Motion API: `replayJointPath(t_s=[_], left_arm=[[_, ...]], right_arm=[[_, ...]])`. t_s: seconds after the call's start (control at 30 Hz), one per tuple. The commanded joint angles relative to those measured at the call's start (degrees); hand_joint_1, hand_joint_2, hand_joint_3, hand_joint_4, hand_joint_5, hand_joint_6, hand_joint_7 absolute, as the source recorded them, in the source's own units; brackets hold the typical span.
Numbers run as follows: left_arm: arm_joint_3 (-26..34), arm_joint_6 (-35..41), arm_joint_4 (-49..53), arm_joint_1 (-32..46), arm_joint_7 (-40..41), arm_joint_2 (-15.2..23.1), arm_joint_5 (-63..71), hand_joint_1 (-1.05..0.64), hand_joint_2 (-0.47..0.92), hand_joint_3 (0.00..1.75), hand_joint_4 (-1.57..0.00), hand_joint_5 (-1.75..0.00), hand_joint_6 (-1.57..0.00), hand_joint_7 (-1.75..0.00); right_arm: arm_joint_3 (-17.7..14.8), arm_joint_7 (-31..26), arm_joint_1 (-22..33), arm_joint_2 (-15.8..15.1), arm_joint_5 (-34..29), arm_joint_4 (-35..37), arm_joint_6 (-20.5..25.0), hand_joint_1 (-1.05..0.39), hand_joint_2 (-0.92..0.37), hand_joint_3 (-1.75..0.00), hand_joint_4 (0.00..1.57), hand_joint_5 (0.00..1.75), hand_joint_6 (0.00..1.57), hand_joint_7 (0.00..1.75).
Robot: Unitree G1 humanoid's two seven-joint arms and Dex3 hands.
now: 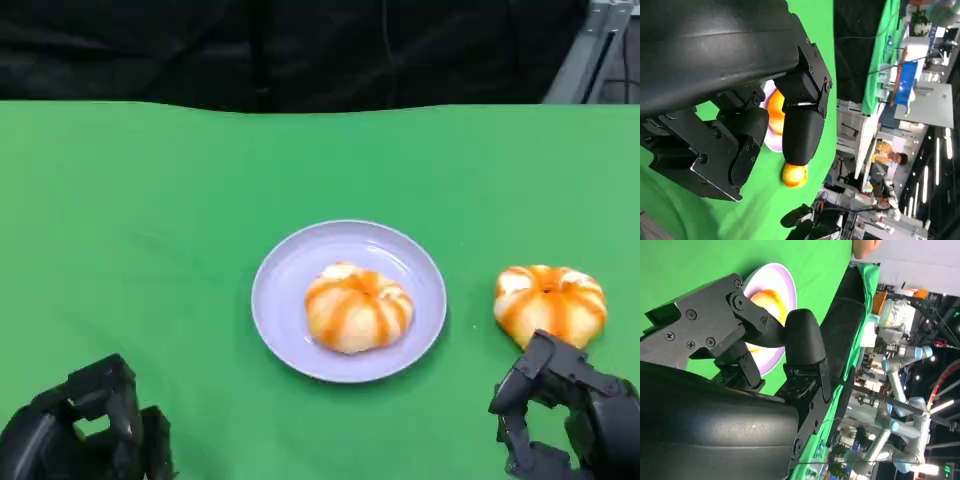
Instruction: Grasp the bread from the table and place it into the plate.
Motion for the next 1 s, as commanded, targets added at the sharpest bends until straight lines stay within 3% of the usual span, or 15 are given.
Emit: replayJointPath(t_s=[0.03, 1.0], left_arm=[[0.9, 0.4, -0.1, -0.3, -0.9, -0.1, -0.1, 0.01, 0.43, 1.65, -0.92, -1.75, -0.81, -1.75], [1.6, 0.0, -0.8, -1.6, 1.2, -2.3, 4.0, 0.05, 0.4, 1.66, -0.95, -1.75, -0.82, -1.75]], right_arm=[[-0.5, 0.3, 0.3, -0.6, 1.0, -0.1, -0.6, -0.07, -0.55, -1.18, 0.85, 1.75, 0.7, 1.66], [-0.6, 0.5, 1.9, -0.4, 0.6, -2.2, 0.2, -0.09, -0.54, -1.17, 0.85, 1.75, 0.71, 1.66]])
